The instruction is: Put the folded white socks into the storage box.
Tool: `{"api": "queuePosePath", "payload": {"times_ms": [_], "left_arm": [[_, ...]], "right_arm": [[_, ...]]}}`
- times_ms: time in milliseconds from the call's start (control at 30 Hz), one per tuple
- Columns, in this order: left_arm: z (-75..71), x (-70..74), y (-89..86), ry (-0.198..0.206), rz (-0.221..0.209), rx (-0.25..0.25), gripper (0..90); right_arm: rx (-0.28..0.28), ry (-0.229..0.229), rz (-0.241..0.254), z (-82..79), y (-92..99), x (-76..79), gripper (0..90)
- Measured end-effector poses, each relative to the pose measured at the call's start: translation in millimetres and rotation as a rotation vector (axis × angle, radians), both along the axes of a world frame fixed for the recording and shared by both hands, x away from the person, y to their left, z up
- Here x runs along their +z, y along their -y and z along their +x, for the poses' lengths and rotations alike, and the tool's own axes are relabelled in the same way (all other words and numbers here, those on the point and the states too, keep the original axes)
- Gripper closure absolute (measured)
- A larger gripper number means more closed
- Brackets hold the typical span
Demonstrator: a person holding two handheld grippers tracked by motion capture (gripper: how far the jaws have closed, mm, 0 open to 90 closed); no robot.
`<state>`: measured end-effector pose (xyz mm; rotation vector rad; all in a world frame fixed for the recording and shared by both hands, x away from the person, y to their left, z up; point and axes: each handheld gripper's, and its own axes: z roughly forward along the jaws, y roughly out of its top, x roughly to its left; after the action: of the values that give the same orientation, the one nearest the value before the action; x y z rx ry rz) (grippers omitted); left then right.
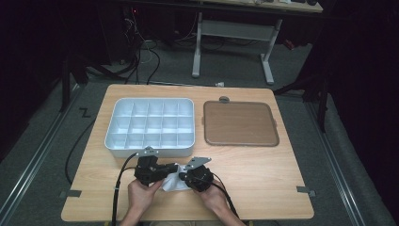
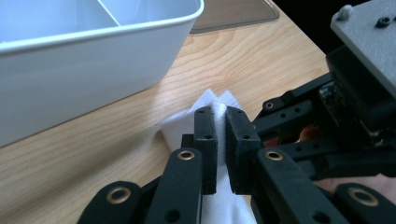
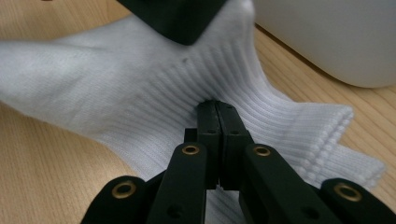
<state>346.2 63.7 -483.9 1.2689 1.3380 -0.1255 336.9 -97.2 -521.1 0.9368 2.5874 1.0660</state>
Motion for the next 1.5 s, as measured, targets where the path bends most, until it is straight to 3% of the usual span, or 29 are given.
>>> {"api": "queuePosePath", "payload": {"times_ms": [267,400,500,633,700,800,900,1067,1233,1500], "left_arm": [[6.3,-2.9,2.3,-0.008,-0.011,0.006,84.9],[5.8,-3.7,2.1,0.007,0.025,0.007,84.9],[4.9,-3.6,1.6,0.015,0.044,0.016,84.9],[4.1,-3.6,0.3,0.021,0.065,0.020,84.9],[3.6,-3.4,0.2,0.024,0.072,0.024,84.9],[2.8,-3.4,1.0,0.031,0.077,0.027,84.9],[2.3,-3.2,1.6,0.032,0.079,0.030,84.9],[1.8,-2.9,2.7,0.031,0.084,0.027,84.9],[1.3,-2.7,3.1,0.029,0.087,0.028,84.9],[-1.0,-1.0,4.4,0.032,0.085,0.025,84.9]], "right_arm": [[0.029,-0.013,0.005,5.1,-9.1,0.0,89.7],[0.024,-0.013,-0.003,3.5,-8.6,3.8,87.3],[0.011,0.015,-0.003,-0.1,-5.5,9.4,83.8],[-0.038,0.060,0.035,-5.4,6.8,22.9,82.7],[-0.068,0.083,0.027,-6.1,16.7,28.8,82.3],[-0.126,0.090,0.039,-4.5,33.9,32.8,81.1],[-0.173,0.076,0.050,-2.4,49.2,30.9,77.9],[-0.203,0.052,0.072,-6.2,59.7,22.1,74.0],[-0.206,0.027,0.107,-10.1,61.3,14.8,71.0],[-0.188,-0.016,0.092,-7.3,55.5,5.1,69.0]]}}
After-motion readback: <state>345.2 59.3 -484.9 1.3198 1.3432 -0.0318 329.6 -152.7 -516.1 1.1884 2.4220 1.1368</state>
